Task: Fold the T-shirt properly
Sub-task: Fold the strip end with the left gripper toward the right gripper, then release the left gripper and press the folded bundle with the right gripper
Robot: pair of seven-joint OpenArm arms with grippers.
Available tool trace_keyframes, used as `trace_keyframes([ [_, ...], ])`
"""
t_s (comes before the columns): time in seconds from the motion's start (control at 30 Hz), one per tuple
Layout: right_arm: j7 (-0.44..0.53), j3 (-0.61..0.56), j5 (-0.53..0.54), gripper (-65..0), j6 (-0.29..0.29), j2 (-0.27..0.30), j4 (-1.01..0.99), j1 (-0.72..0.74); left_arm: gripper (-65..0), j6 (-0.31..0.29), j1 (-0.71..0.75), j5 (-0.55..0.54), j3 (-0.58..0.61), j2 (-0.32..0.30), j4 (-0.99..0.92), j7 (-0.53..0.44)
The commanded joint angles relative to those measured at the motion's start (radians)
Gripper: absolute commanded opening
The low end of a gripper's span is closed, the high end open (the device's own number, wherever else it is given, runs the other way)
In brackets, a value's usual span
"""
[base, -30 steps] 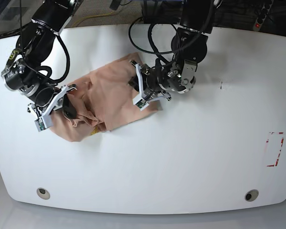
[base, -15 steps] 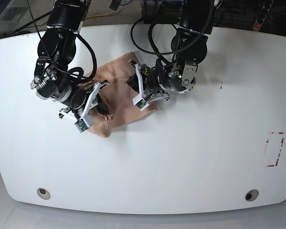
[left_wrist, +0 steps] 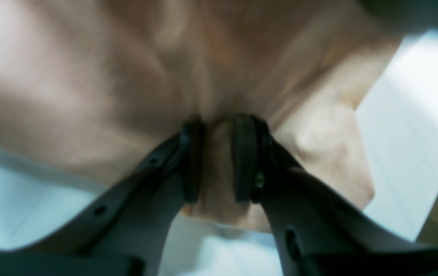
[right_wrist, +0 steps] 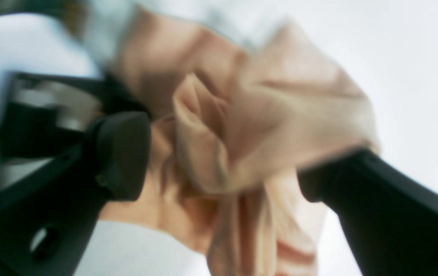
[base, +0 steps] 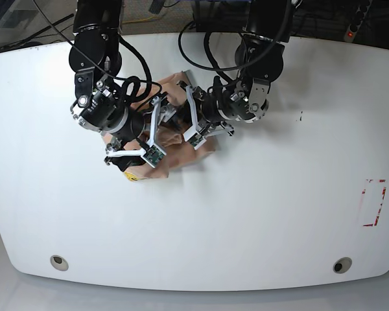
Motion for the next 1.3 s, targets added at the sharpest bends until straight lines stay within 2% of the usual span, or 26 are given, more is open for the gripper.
trace_keyframes([
  [0.0, 0.04, -0.002, 0.003, -9.7, -0.002, 0.0, 0.025, 0.004, -52.4, 0.006, 0.002, 0.005, -0.002, 0.003, 0.056, -0.043],
  [0.13, 0.09, 0.021, 0.055, -9.7, -0.002, 0.003, 0.026, -0.02, -52.4, 0.006, 0.023, 0.005, -0.022, -0.004, 0.142, -0.085],
  [0.3, 0.093, 0.159, 0.241, -9.7, -0.002, 0.003, 0.023, -0.031, -52.4, 0.003, 0.052, 0.005, -0.068, -0.017, 0.24, -0.101],
  [0.43, 0.089, 0.289, 0.418, -9.7, -0.002, 0.005, 0.023, -0.051, -52.6, 0.002, 0.074, 0.005, -0.14, -0.07, 0.343, -0.101],
  [0.5, 0.064, 0.332, 0.464, -9.7, -0.002, 0.005, 0.02, -0.051, -52.8, 0.0, 0.083, 0.005, -0.167, -0.093, 0.372, -0.099],
  [0.67, 0.034, 0.377, 0.468, -9.7, -0.002, 0.005, -0.026, -0.051, -52.8, 0.0, 0.12, 0.005, -0.243, -0.167, 0.426, -0.101],
  [0.8, 0.034, 0.374, 0.419, -9.7, -0.002, 0.002, -0.084, -0.049, -52.8, -0.001, 0.147, 0.003, -0.301, -0.221, 0.437, -0.101],
  [0.97, 0.037, 0.372, 0.379, -9.7, -0.002, -0.003, -0.182, -0.034, -52.8, -0.001, 0.167, 0.003, -0.353, -0.241, 0.437, -0.101],
  [1.1, 0.038, 0.276, 0.381, -9.7, -0.002, -0.02, -0.199, -0.029, -52.8, -0.003, 0.178, 0.003, -0.374, -0.241, 0.435, -0.101],
  [1.2, 0.04, 0.185, 0.376, -9.7, -0.002, -0.055, -0.204, -0.023, -52.8, -0.003, 0.178, 0.003, -0.374, -0.241, 0.43, -0.101],
  [1.27, 0.054, 0.121, 0.375, -9.7, -0.002, -0.099, -0.204, -0.019, -52.8, -0.003, 0.178, 0.003, -0.374, -0.241, 0.43, -0.101],
])
